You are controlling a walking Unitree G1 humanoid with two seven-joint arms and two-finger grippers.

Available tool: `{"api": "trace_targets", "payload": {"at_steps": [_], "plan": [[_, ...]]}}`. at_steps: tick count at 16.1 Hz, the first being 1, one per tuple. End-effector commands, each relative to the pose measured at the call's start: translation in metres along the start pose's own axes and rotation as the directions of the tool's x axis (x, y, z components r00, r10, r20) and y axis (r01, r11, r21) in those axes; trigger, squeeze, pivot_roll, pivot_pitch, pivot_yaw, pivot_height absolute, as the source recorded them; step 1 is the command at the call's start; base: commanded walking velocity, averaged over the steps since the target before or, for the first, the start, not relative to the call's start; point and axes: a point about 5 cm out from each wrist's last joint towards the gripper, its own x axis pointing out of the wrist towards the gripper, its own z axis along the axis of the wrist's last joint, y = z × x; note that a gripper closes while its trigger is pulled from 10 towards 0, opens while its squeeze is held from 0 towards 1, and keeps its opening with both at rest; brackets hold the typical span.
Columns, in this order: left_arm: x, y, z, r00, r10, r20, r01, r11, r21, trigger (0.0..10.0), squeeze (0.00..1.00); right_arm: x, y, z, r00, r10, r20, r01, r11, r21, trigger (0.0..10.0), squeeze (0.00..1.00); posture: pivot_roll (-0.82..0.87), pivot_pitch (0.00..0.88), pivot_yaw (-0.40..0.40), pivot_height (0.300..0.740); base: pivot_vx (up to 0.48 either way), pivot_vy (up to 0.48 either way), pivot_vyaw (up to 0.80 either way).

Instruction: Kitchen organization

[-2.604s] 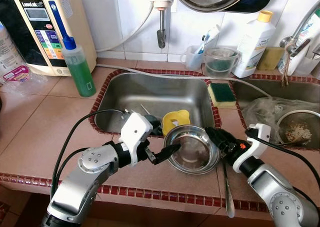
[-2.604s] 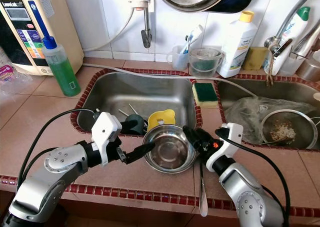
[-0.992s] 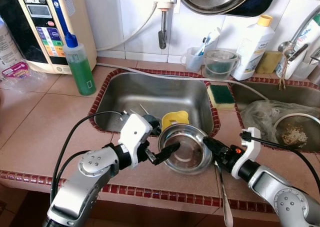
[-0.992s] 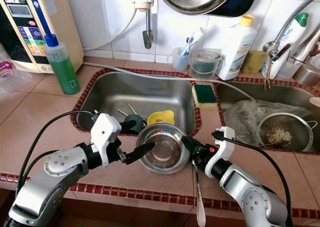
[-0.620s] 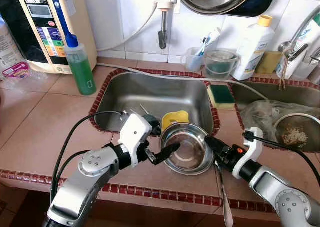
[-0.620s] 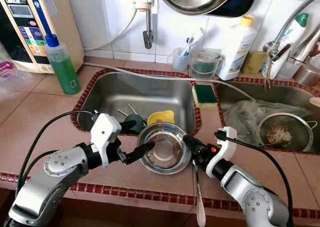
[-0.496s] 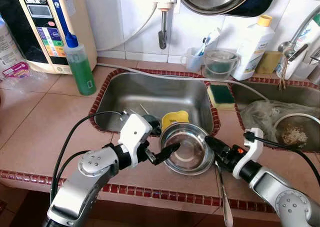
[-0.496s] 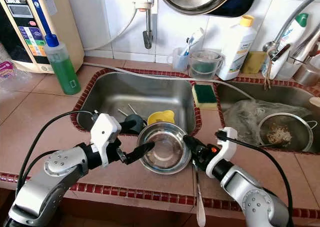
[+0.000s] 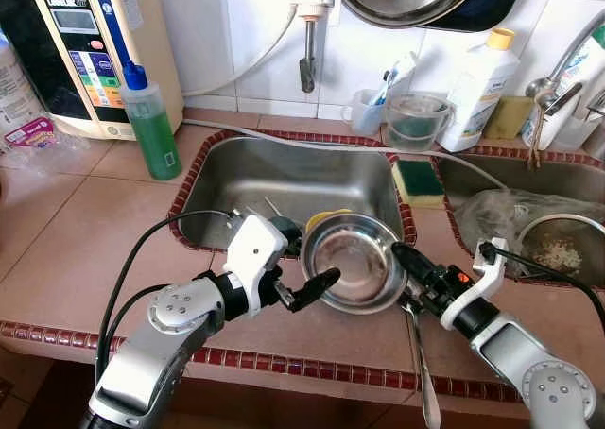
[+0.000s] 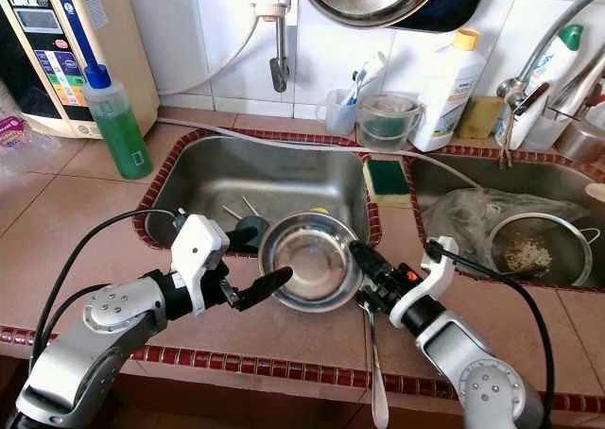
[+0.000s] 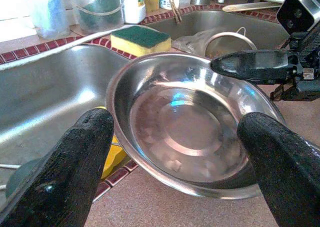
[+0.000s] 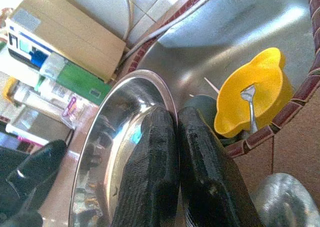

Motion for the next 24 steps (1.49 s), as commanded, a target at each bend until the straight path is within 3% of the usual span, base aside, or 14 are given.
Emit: {"api": "trace_targets", "payload": {"at_steps": [1,6,9,13,15,16,17,21,24], "plan": [[-0.001,-0.001,0.003,1.000,-0.005,0.006,0.005,1.000,0.006,10.0,0.00,0.002,0.007,0.008,0.999,0.030,0.028,-0.029,1.000,-0.008,0.0,0.00,-0.13,0.053,-0.004,0.740,0.000,0.000,0.00],[-0.002,0.006,0.005,0.999,0.037,0.014,-0.037,0.999,0.009,10.0,0.00,0.005,0.008,0.017,0.998,0.028,0.062,-0.027,1.000,-0.014,0.0,0.00,-0.14,0.061,0.004,0.740,0.000,0.000,0.00],[-0.002,0.019,0.016,0.991,0.107,0.078,-0.105,0.994,-0.038,10.0,0.00,0.005,0.005,0.022,0.997,0.013,0.075,-0.011,0.999,-0.032,0.0,0.00,-0.14,0.064,0.007,0.740,0.000,0.000,0.00],[-0.004,0.022,0.020,0.987,0.124,0.101,-0.118,0.991,-0.063,10.0,0.00,0.006,0.004,0.031,0.995,0.007,0.101,-0.001,0.998,-0.056,0.0,0.00,-0.14,0.067,0.010,0.740,0.000,0.000,0.00],[-0.005,0.023,0.021,0.986,0.126,0.108,-0.119,0.990,-0.073,10.0,0.00,0.009,0.002,0.038,0.993,-0.008,0.117,0.016,0.998,-0.069,1.5,0.00,-0.14,0.067,0.012,0.740,0.000,0.000,0.00],[-0.005,0.023,0.022,0.986,0.126,0.109,-0.118,0.990,-0.076,10.0,0.00,0.011,0.001,0.044,0.992,-0.007,0.130,0.018,0.996,-0.086,4.7,0.00,-0.14,0.066,0.013,0.740,0.000,0.000,0.00],[-0.004,0.022,0.023,0.986,0.124,0.112,-0.115,0.990,-0.079,10.0,0.00,0.016,-0.001,0.054,0.990,-0.020,0.138,0.036,0.993,-0.113,10.0,0.00,-0.14,0.067,0.014,0.740,0.000,0.000,0.00],[-0.004,0.018,0.026,0.986,0.110,0.124,-0.099,0.990,-0.097,10.0,0.00,0.032,0.007,0.077,0.988,-0.001,0.153,0.034,0.976,-0.215,10.0,0.00,-0.14,0.076,0.006,0.740,0.000,0.000,0.00],[-0.006,0.003,0.031,0.990,0.058,0.126,-0.043,0.992,-0.117,10.0,0.00,0.045,0.017,0.084,0.991,0.044,0.129,-0.007,0.960,-0.280,10.0,0.00,-0.13,0.107,0.001,0.740,0.000,0.000,0.00]]}}
